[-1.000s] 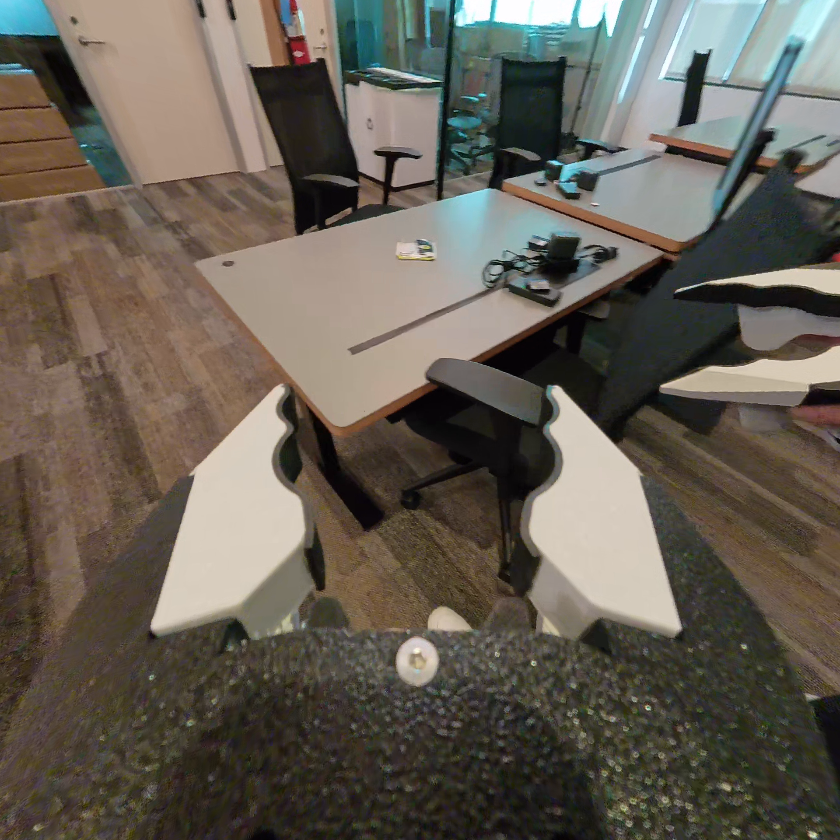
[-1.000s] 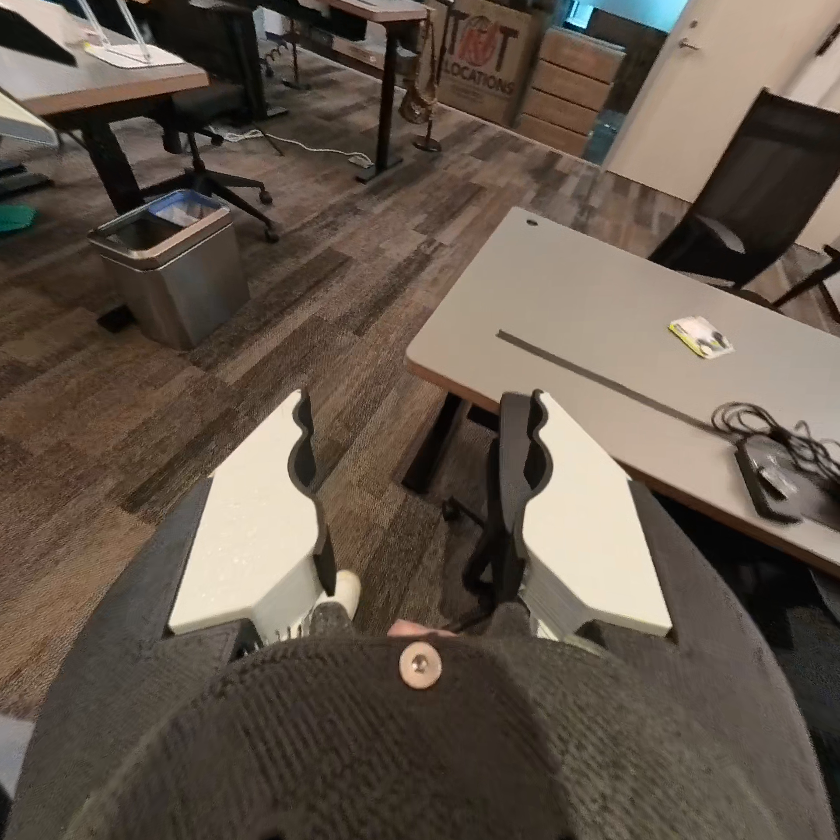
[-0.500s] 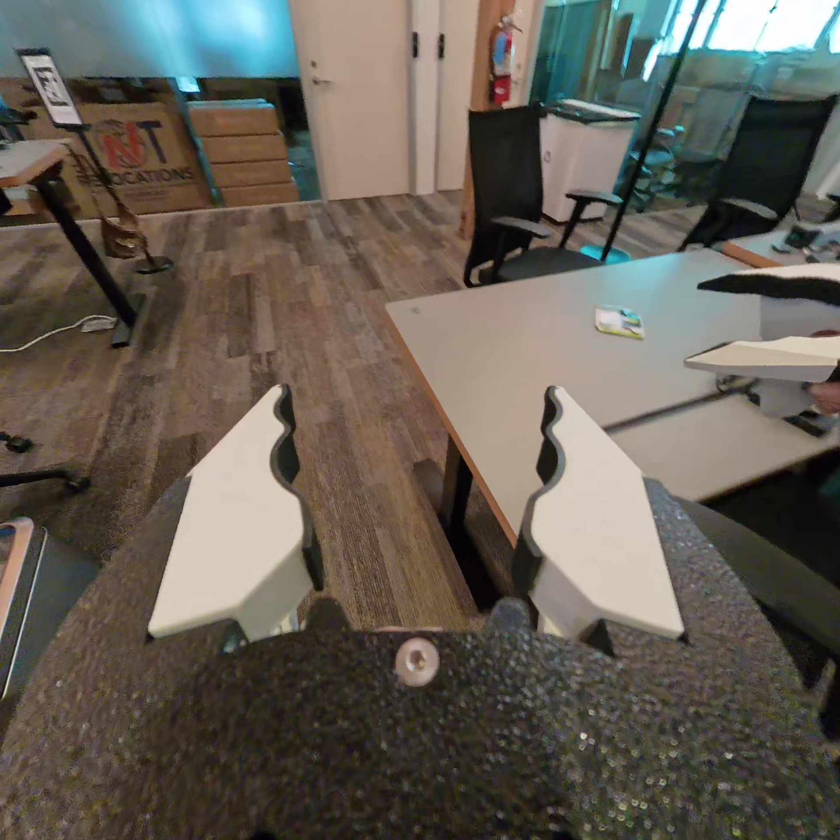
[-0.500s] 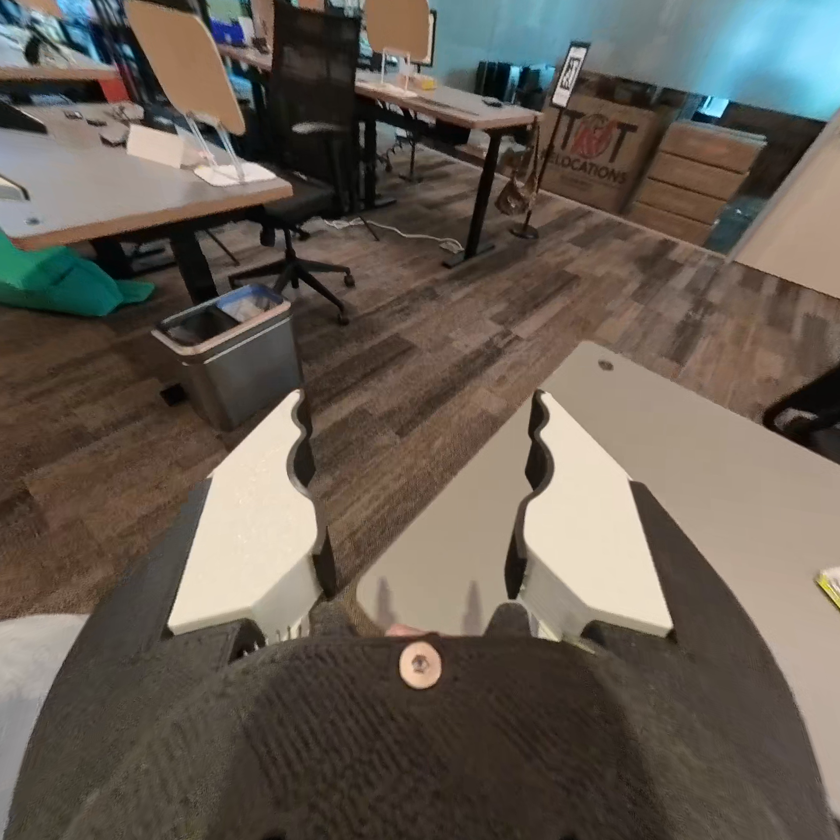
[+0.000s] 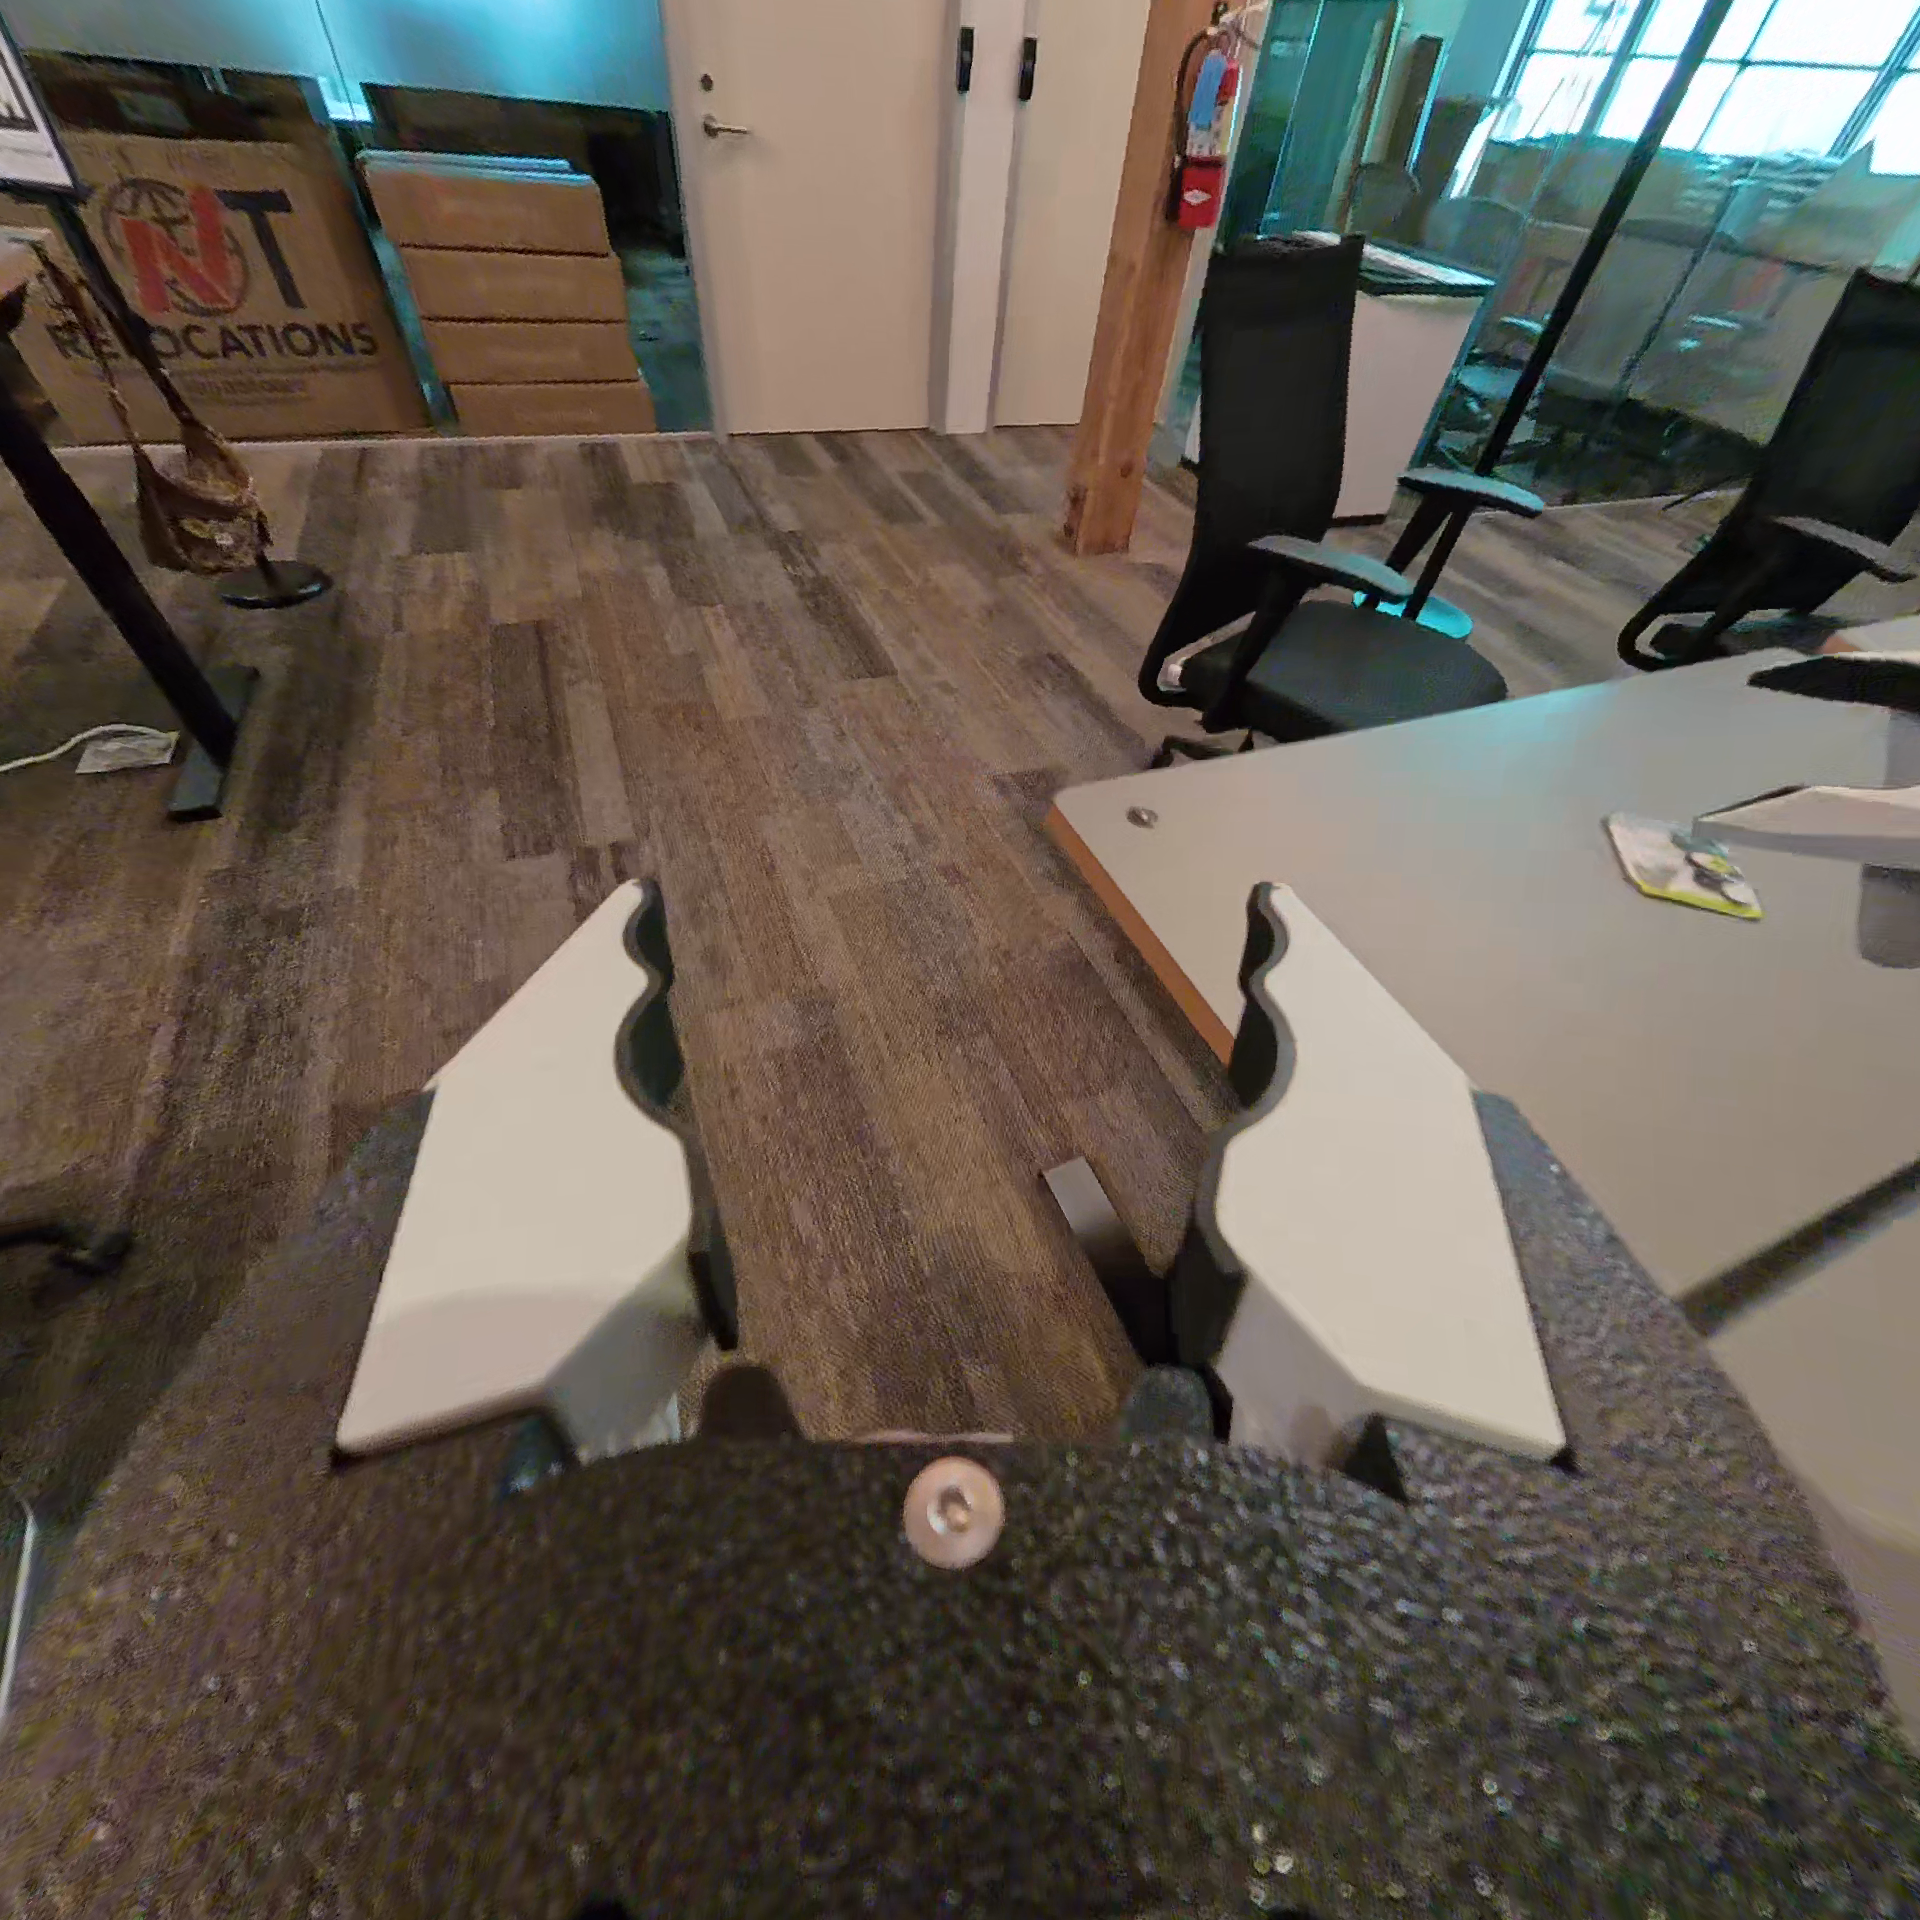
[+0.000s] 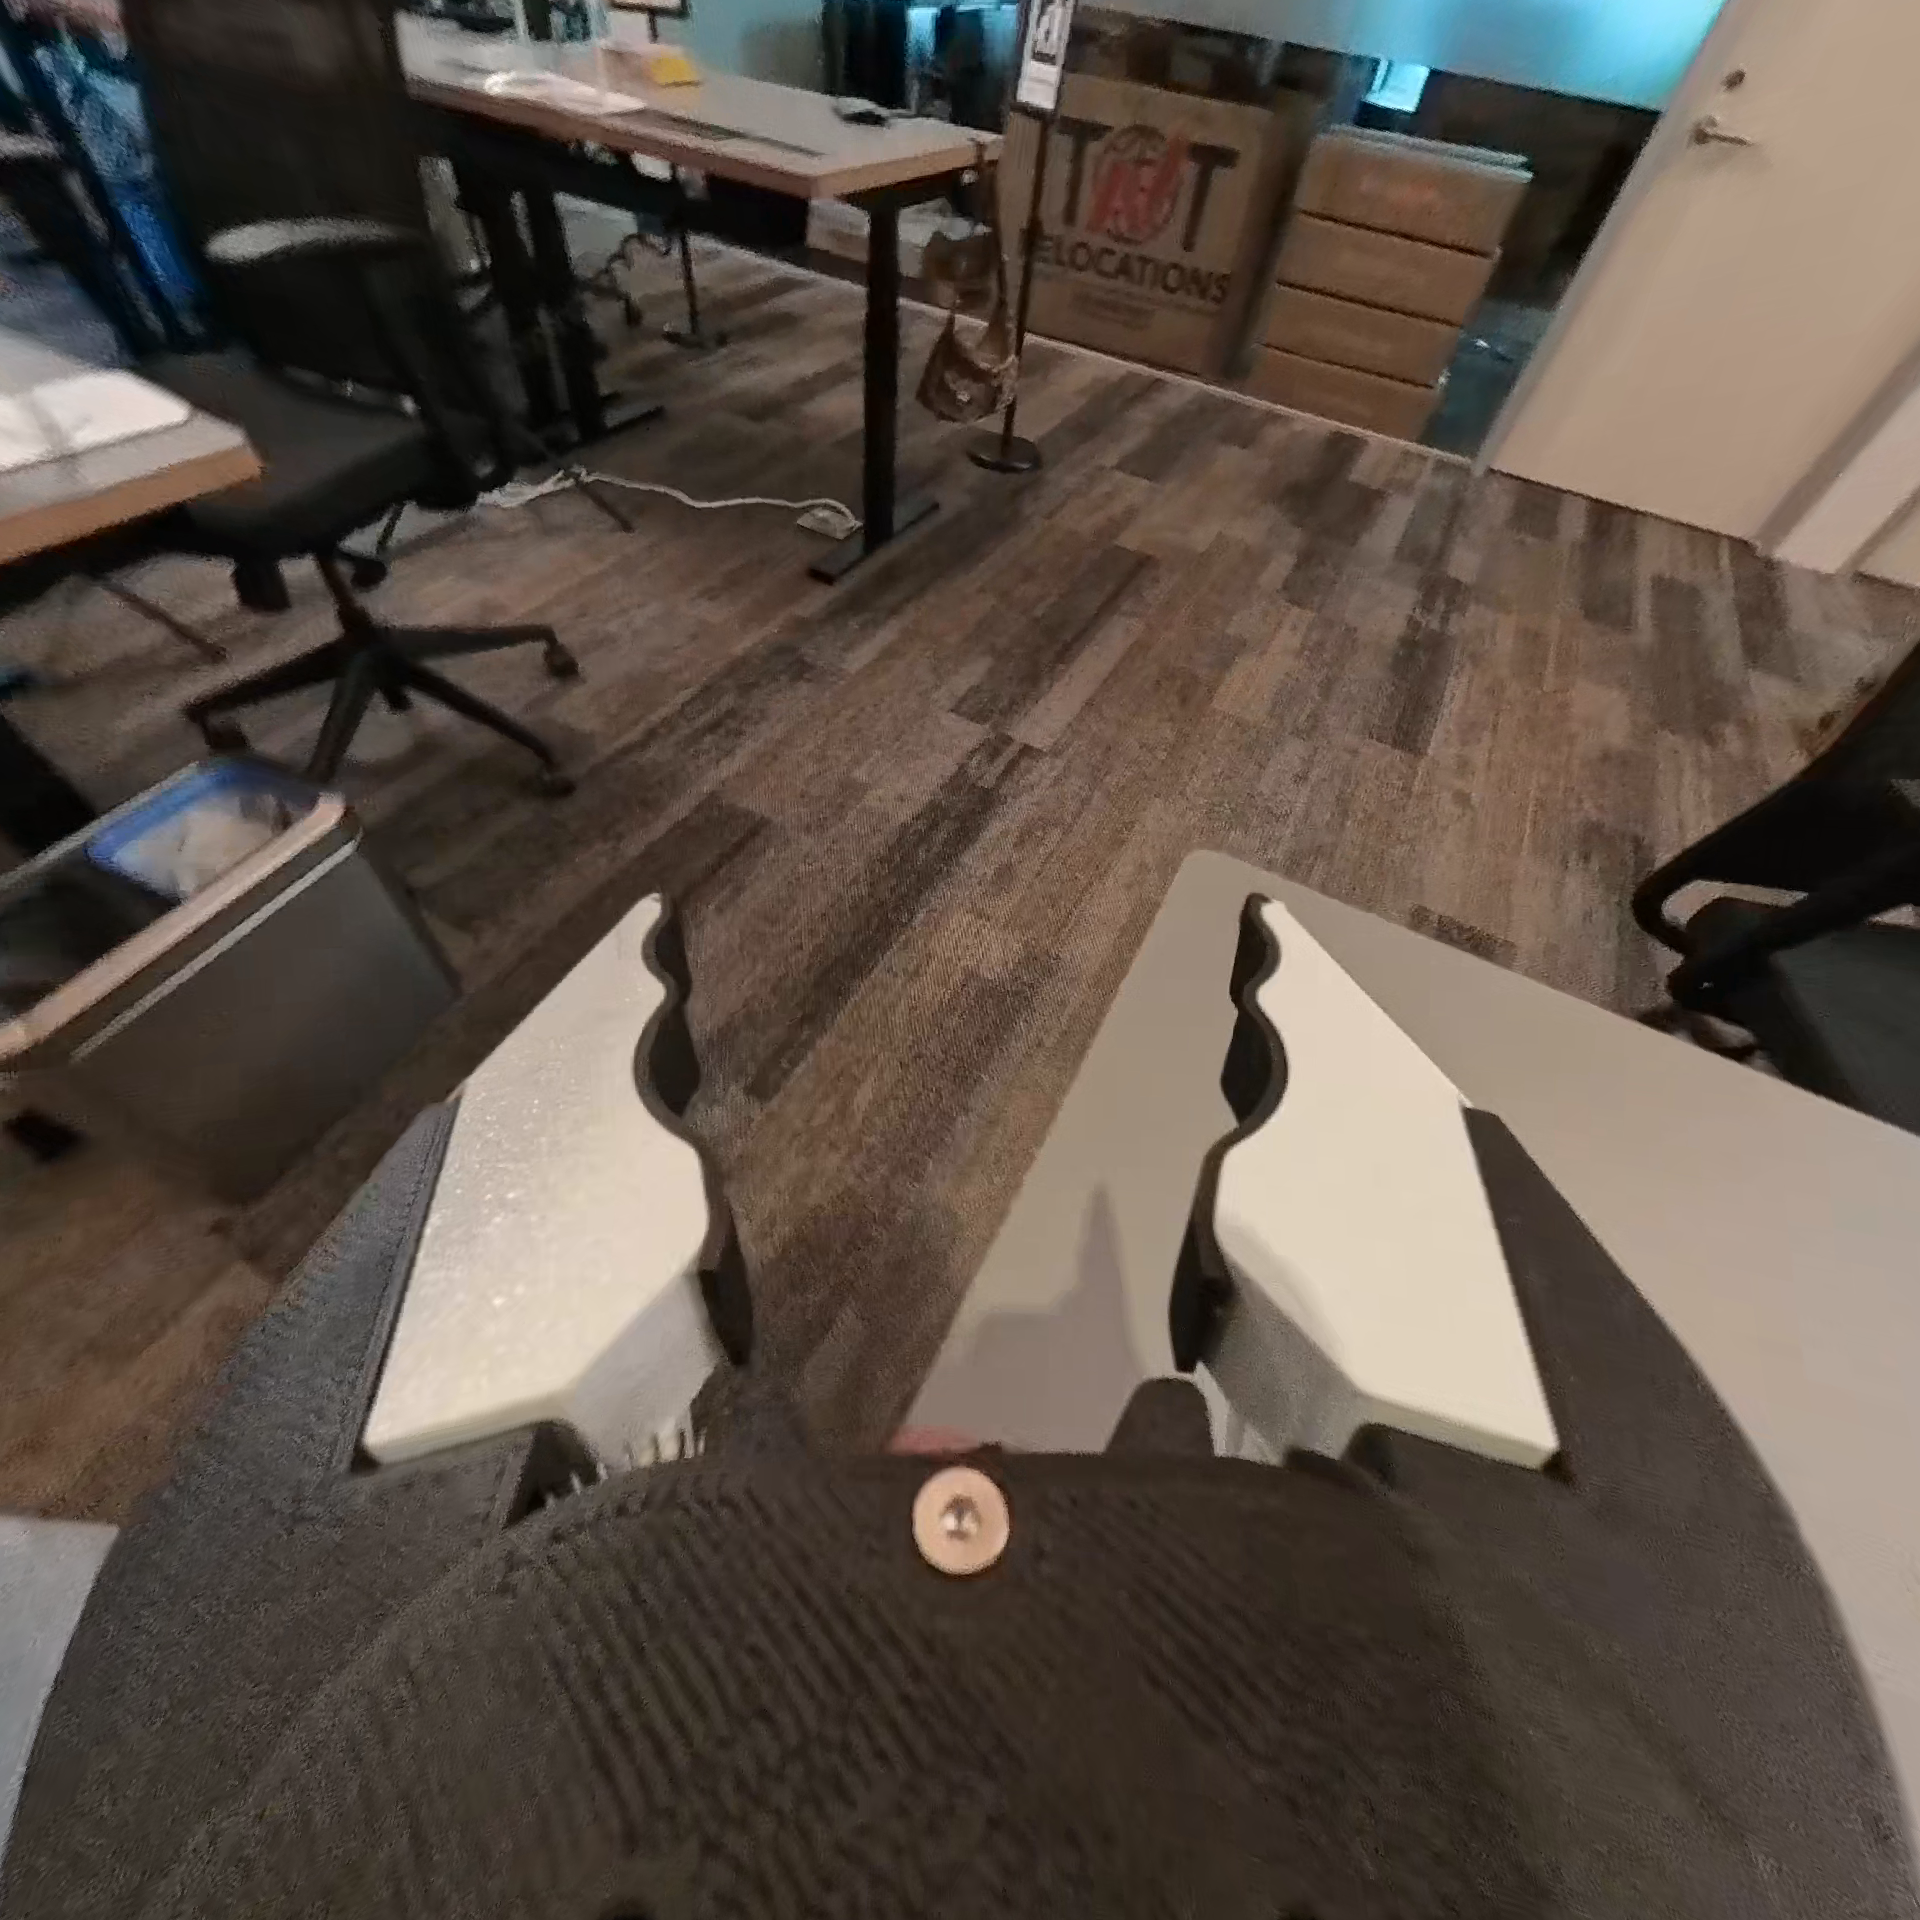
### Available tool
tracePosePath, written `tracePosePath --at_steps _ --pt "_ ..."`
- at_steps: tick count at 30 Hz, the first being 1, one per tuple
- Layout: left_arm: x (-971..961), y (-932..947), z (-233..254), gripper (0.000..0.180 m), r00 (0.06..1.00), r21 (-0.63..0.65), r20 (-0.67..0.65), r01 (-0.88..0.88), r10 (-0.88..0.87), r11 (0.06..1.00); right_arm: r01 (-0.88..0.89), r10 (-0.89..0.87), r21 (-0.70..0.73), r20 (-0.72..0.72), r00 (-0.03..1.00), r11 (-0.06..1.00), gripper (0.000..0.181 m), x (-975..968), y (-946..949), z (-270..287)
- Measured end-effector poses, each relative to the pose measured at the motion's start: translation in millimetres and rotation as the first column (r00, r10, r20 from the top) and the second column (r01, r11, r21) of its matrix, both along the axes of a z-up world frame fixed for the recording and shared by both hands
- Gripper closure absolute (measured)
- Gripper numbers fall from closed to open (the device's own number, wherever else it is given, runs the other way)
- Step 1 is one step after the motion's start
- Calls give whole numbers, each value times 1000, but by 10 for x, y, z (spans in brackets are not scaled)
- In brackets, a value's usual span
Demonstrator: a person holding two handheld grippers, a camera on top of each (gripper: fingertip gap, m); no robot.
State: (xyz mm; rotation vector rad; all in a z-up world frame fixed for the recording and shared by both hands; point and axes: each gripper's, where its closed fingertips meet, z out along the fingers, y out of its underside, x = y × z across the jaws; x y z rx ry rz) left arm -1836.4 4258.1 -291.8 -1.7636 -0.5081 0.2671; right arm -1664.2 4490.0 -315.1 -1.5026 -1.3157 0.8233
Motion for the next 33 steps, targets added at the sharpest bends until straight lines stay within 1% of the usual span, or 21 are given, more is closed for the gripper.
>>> tracePosePath --at_steps 4,6,9,12,15,18,21,23,26,30,33 --pt "-913 210 155 73 998 -25 -42 36 -37 999 19 -21 -31 -67 998 999 70 -981 116 88" --pt "-1325 288 211 73 998 -24 -51 37 -38 999 -20 17 -43 -65 998 999 67 -1495 90 86" --pt "-1863 388 239 72 1000 0 -26 13 -13 1000 -128 123 -59 -85 989 990 66 -2191 -29 148" --pt "-2314 511 151 71 1000 14 -9 -6 6 1000 -161 160 -19 -39 986 987 65 -2774 100 40" --pt "-2820 684 -40 68 1000 4 0 -21 21 1000 -208 208 -43 -7 978 977 64 -3389 279 -160" --pt "-3499 760 -179 67 996 0 4 -89 89 996 -278 281 -59 37 959 959 63 -4121 515 -431" --pt "-4293 848 -283 67 984 -11 17 -179 179 984 -389 391 -50 47 919 920 65 -4975 717 -512" --pt "-4839 911 -288 68 966 -26 32 -255 256 967 -442 444 -55 56 894 896 67 -5590 870 -435" --pt "-5576 1100 -106 69 942 27 61 -332 330 943 -536 537 -26 42 843 844 71 -6471 1033 -170" --pt "-6403 1284 58 71 917 53 26 -399 399 915 -648 647 9 44 761 761 73 -7557 1117 71" --pt "-6955 1373 77 74 901 79 17 -433 434 898 -693 693 2 3 721 721 80 -8250 1114 209"
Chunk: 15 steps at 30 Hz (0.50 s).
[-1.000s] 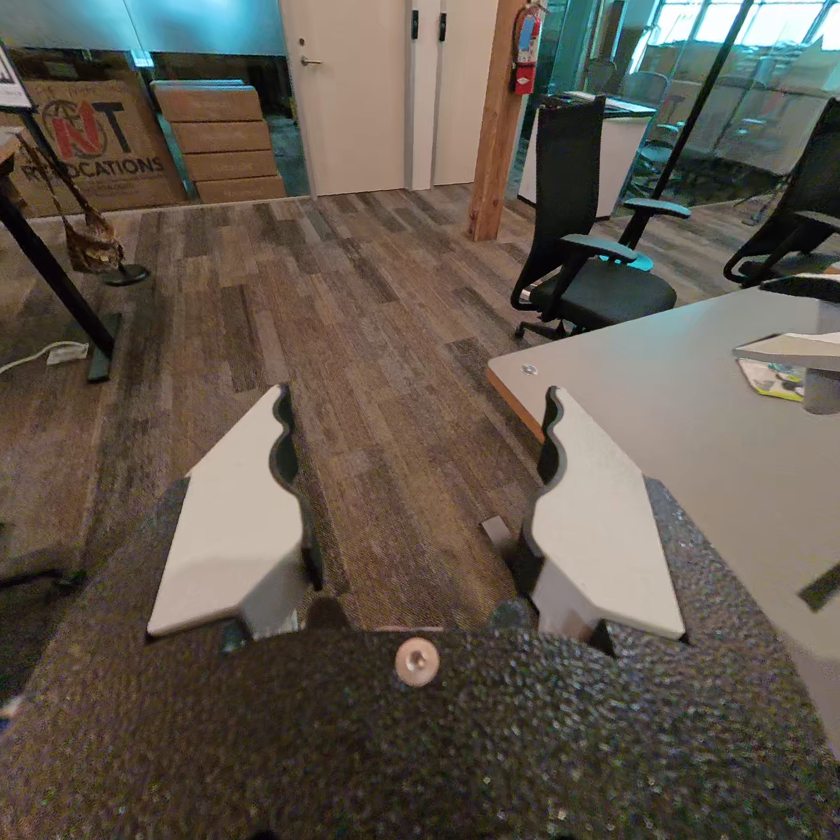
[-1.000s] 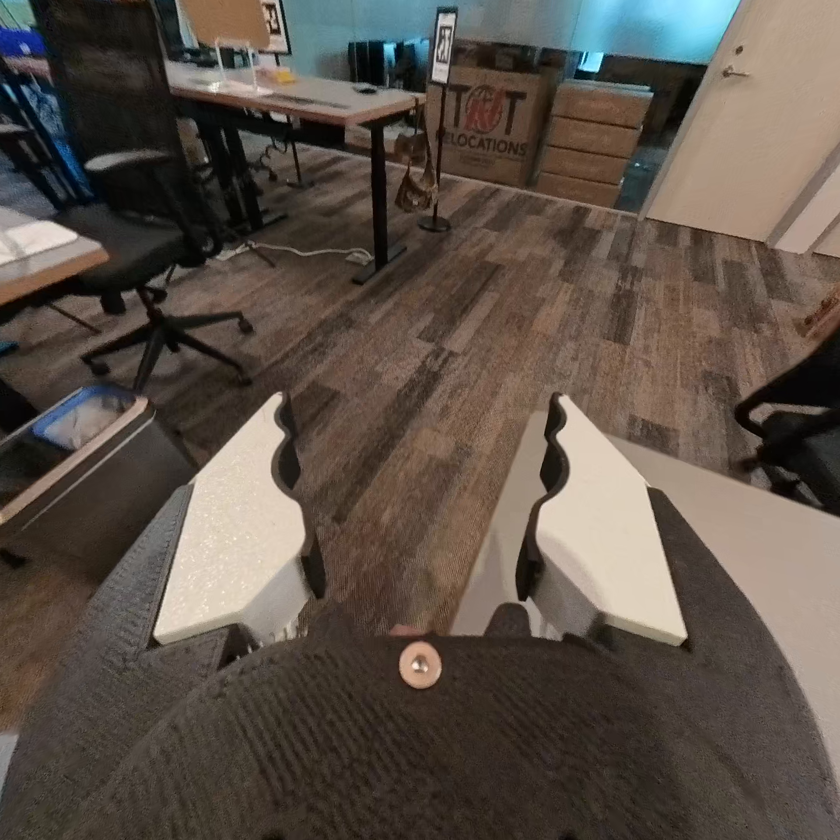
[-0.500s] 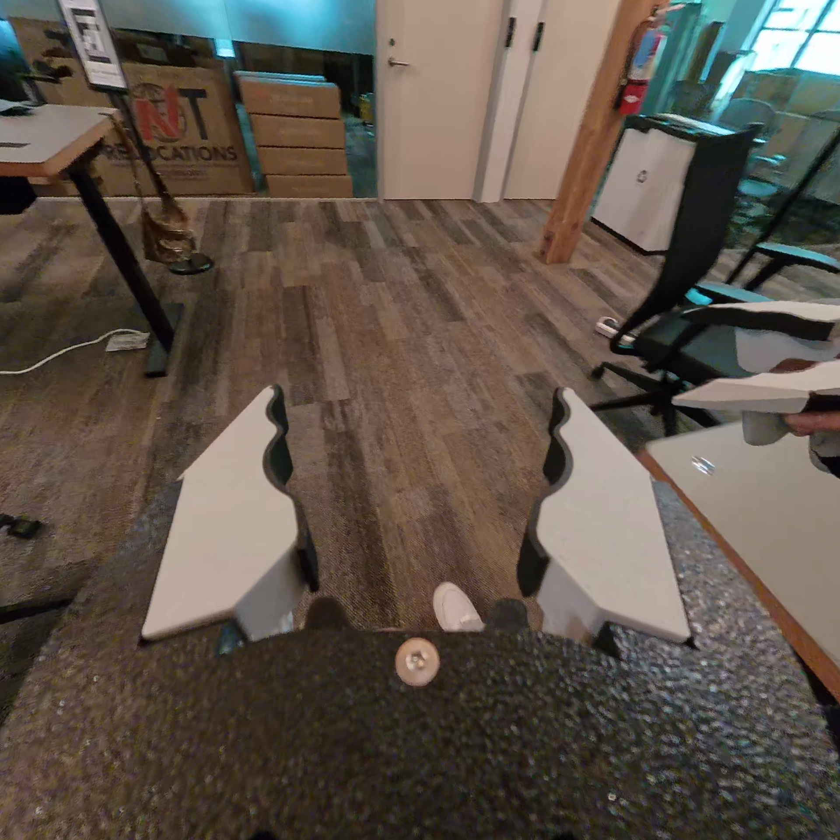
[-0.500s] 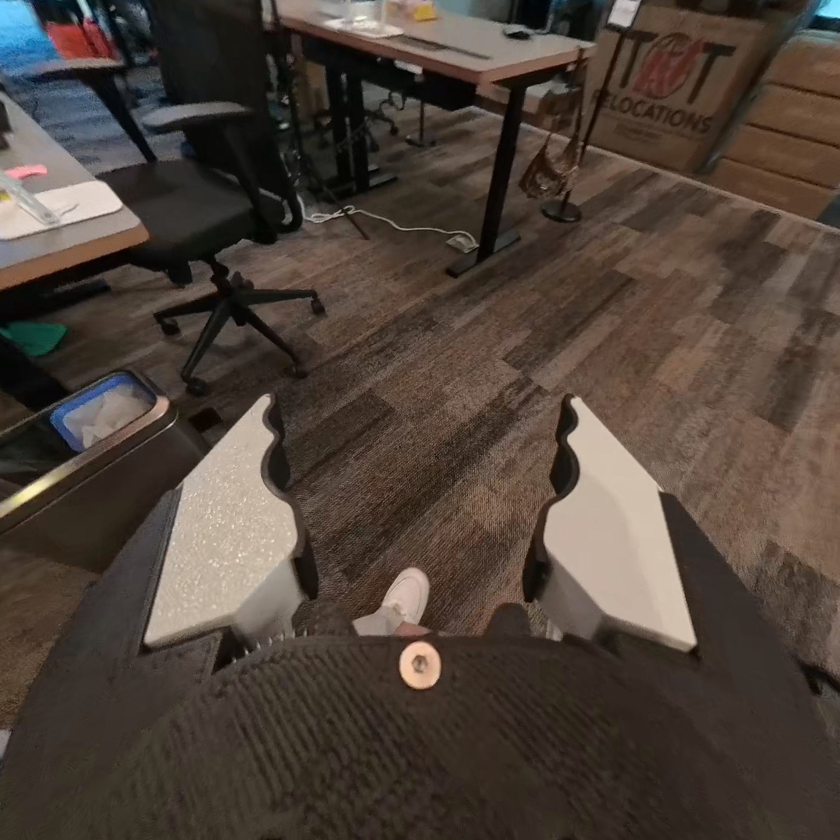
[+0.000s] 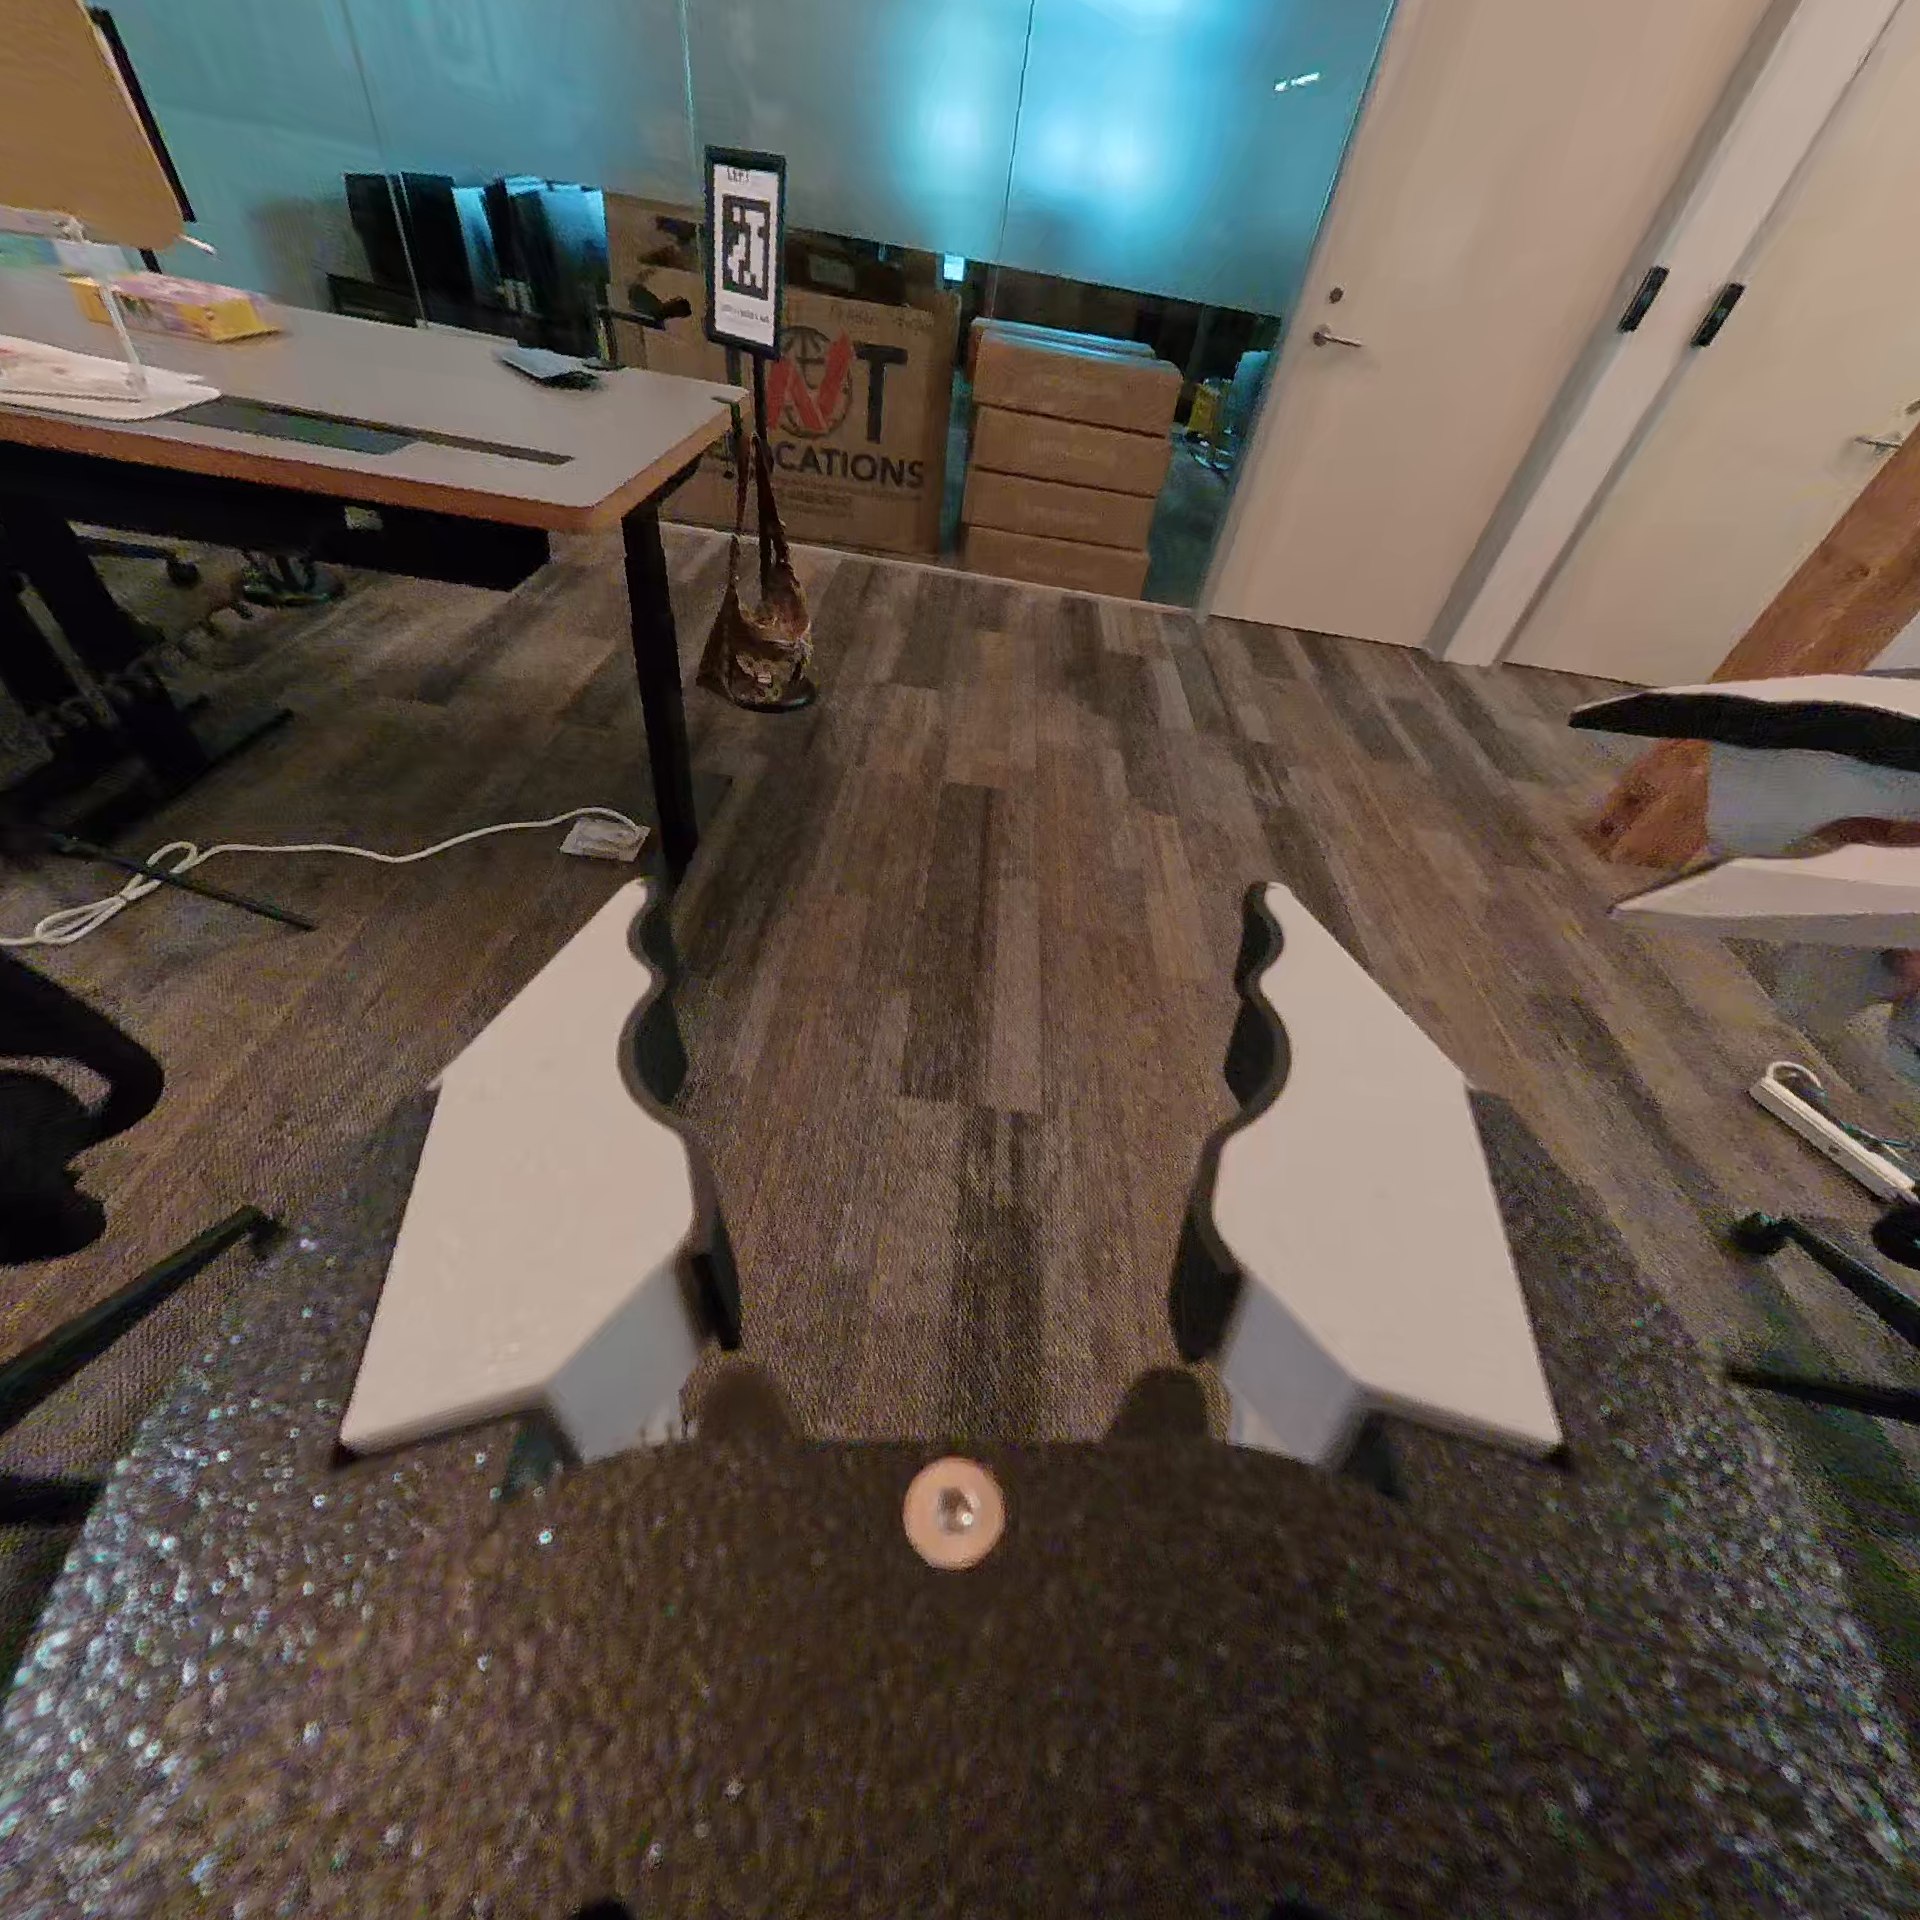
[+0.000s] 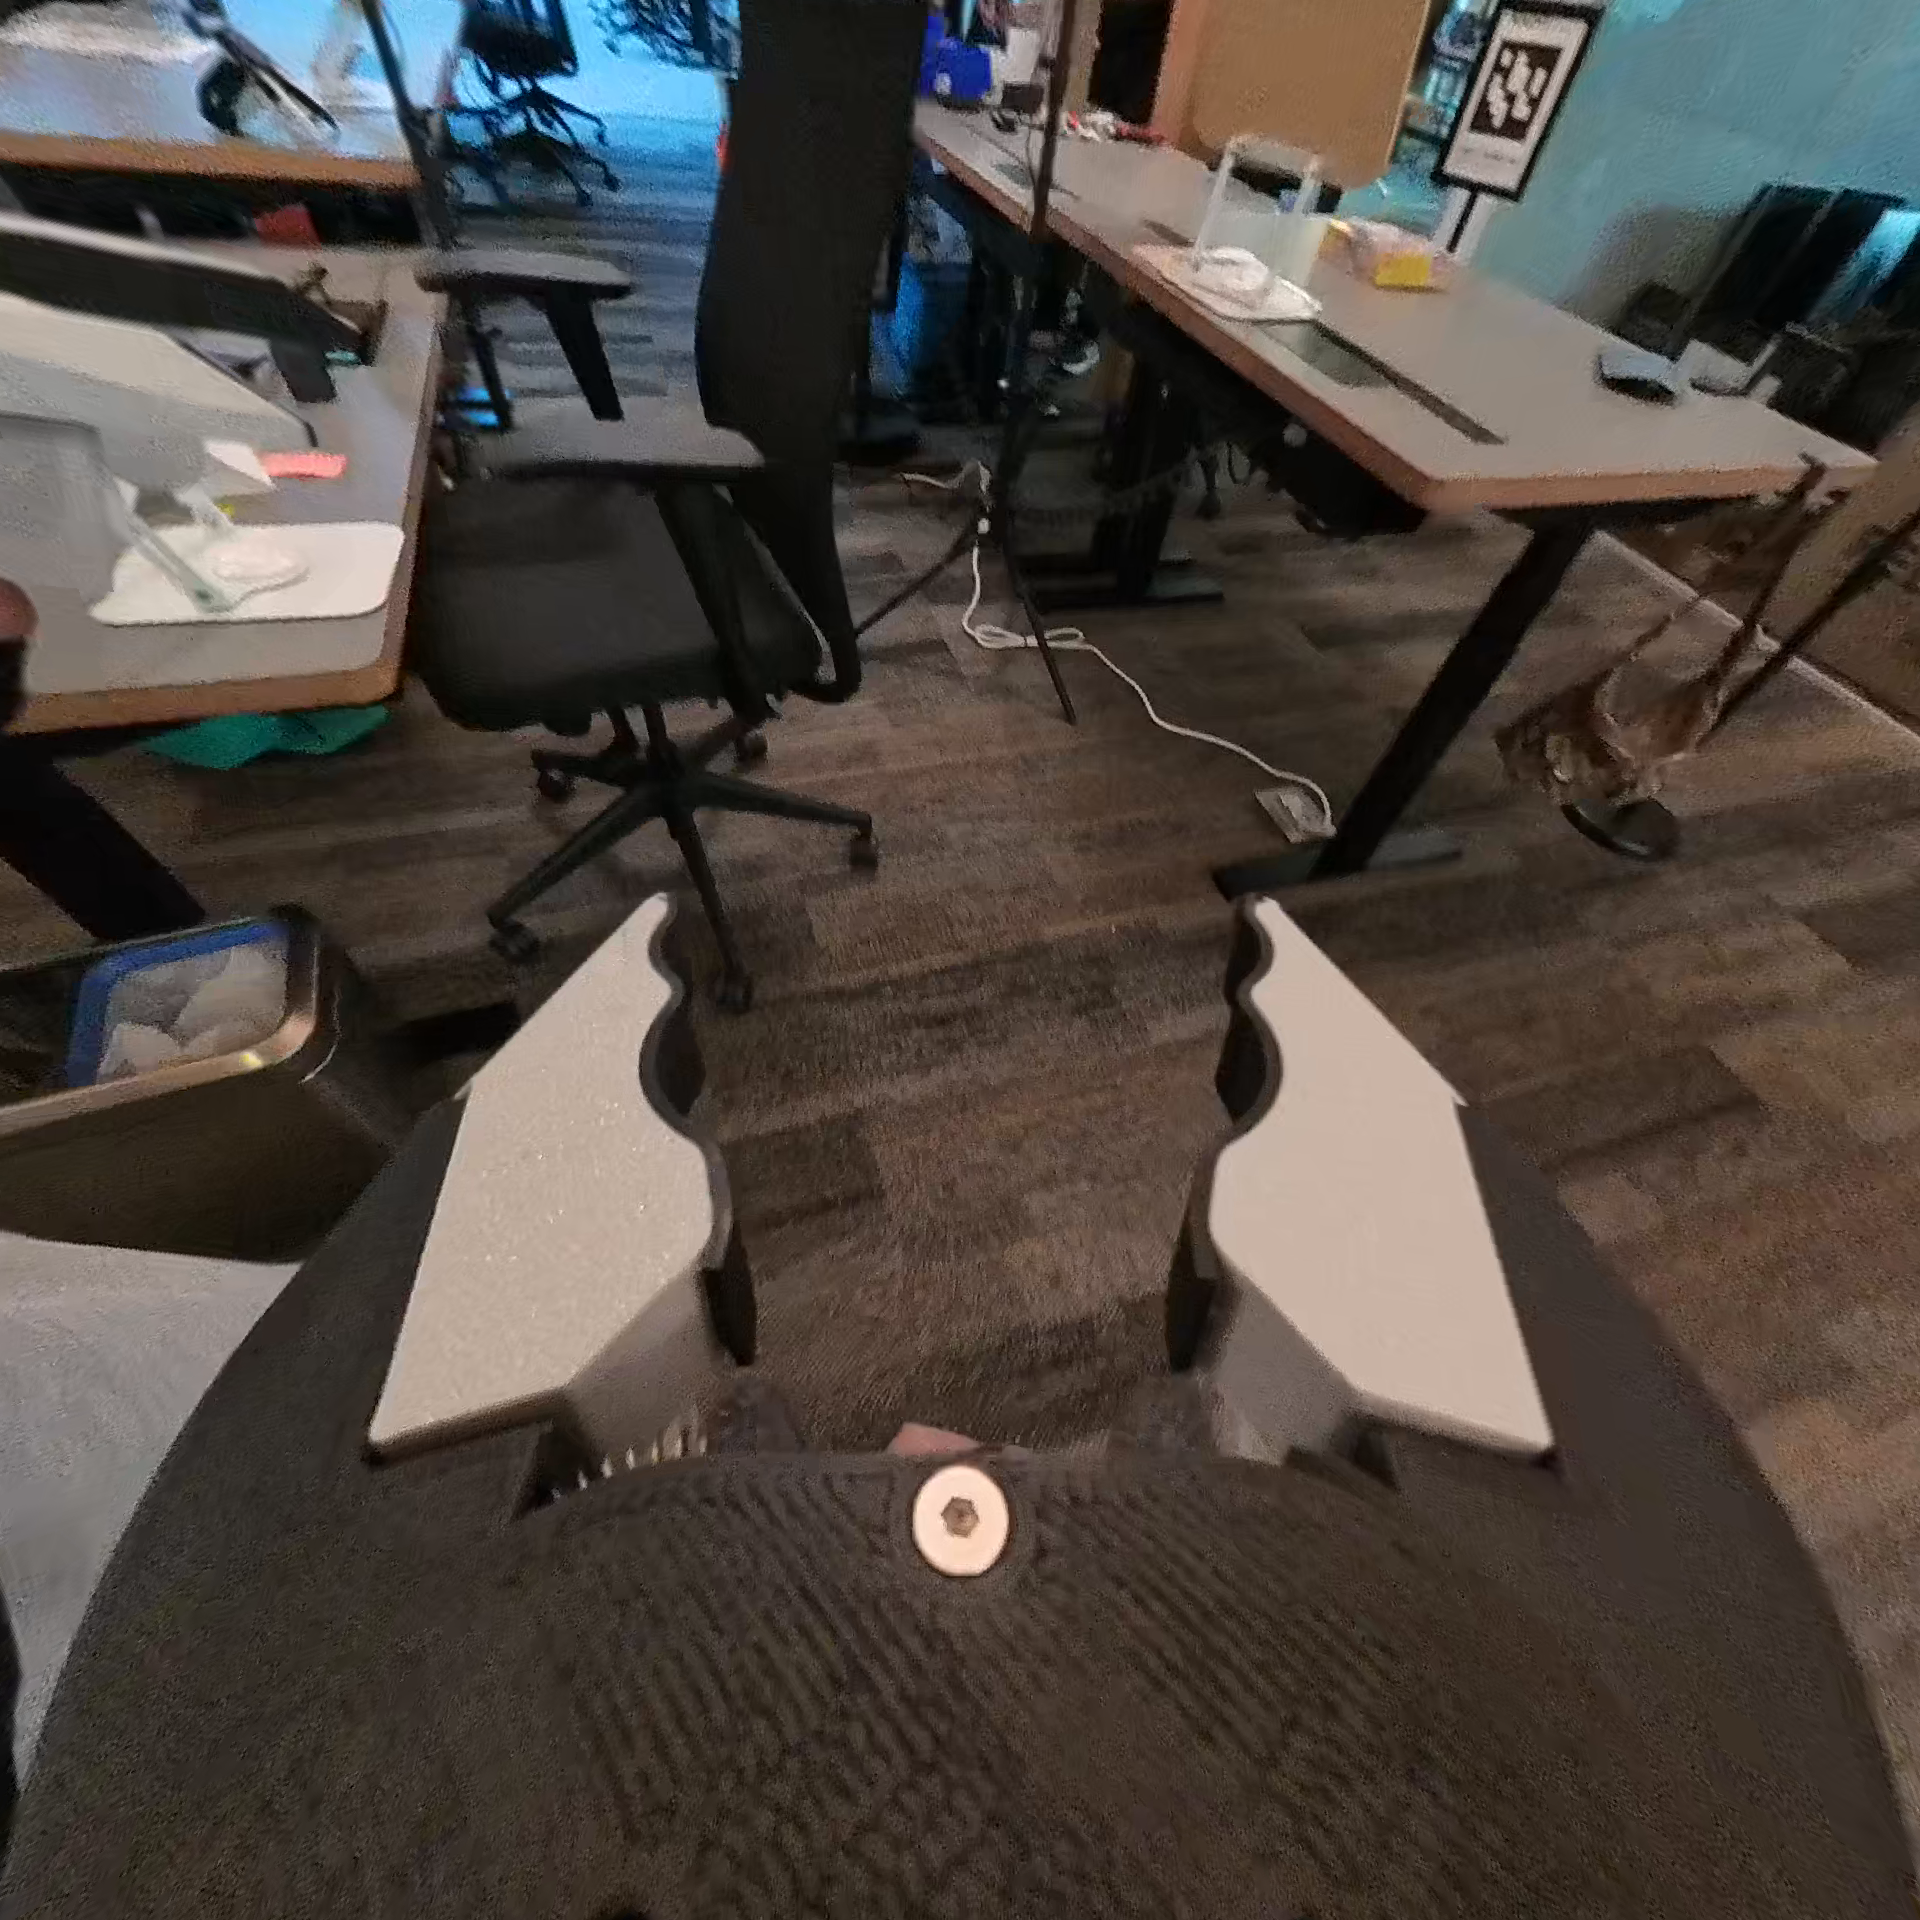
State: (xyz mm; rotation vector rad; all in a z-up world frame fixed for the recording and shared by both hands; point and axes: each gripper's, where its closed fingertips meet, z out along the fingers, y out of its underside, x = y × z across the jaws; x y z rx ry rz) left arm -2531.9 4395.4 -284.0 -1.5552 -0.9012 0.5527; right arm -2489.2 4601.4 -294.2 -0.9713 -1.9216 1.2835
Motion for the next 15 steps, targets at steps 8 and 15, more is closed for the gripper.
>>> tracePosePath --at_steps 8,15 --pt "-1869 336 -127 78 996 -36 -57 72 -74 997 114 -111 63 -45 993 991 86 -1737 378 -46" --pt "-3574 713 148 78 977 -51 -53 202 -204 978 277 -276 26 -45 960 960 87 -3221 806 149"
